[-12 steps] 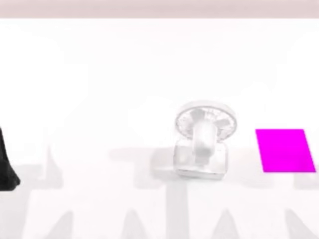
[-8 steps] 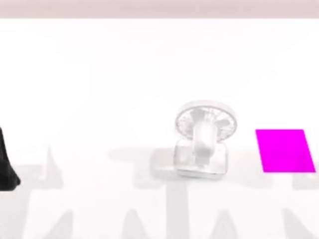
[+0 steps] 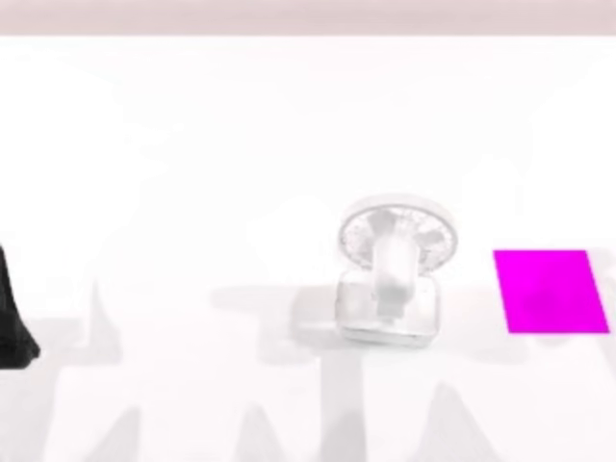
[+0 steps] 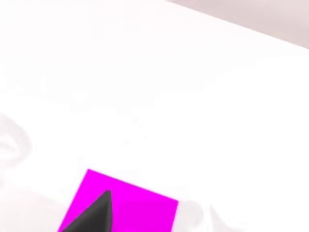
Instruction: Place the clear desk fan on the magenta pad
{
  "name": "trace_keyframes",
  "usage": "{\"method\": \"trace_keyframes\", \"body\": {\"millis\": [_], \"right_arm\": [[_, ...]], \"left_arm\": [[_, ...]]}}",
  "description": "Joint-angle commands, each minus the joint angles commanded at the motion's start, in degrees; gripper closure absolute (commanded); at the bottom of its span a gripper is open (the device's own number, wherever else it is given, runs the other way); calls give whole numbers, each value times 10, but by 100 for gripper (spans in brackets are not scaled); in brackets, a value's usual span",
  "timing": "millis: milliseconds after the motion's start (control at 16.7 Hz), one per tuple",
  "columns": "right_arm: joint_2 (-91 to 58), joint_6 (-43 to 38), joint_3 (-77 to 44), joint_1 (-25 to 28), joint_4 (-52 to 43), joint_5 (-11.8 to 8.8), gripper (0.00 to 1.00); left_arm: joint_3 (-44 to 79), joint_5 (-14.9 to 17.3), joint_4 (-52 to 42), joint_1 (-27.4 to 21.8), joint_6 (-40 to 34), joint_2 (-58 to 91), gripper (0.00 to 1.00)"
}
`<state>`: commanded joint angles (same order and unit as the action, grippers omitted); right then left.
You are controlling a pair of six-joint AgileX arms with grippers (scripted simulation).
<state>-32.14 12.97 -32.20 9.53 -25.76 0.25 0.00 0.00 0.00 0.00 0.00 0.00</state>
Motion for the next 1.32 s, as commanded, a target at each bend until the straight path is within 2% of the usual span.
{"method": "trace_keyframes", "body": {"millis": [540, 780, 1080, 1320], "right_arm": [[-553, 192, -571, 149, -384, 0, 0], [-764, 265, -790, 206, -529, 0, 0], [-928, 325, -958, 252, -648, 0, 0], [-960, 338, -990, 261, -673, 0, 0]], "left_arm": [[0, 0, 0, 0, 0, 0, 0], [0, 0, 0, 0, 0, 0, 0], [0, 0, 0, 0, 0, 0, 0], [0, 0, 0, 0, 0, 0, 0]]}}
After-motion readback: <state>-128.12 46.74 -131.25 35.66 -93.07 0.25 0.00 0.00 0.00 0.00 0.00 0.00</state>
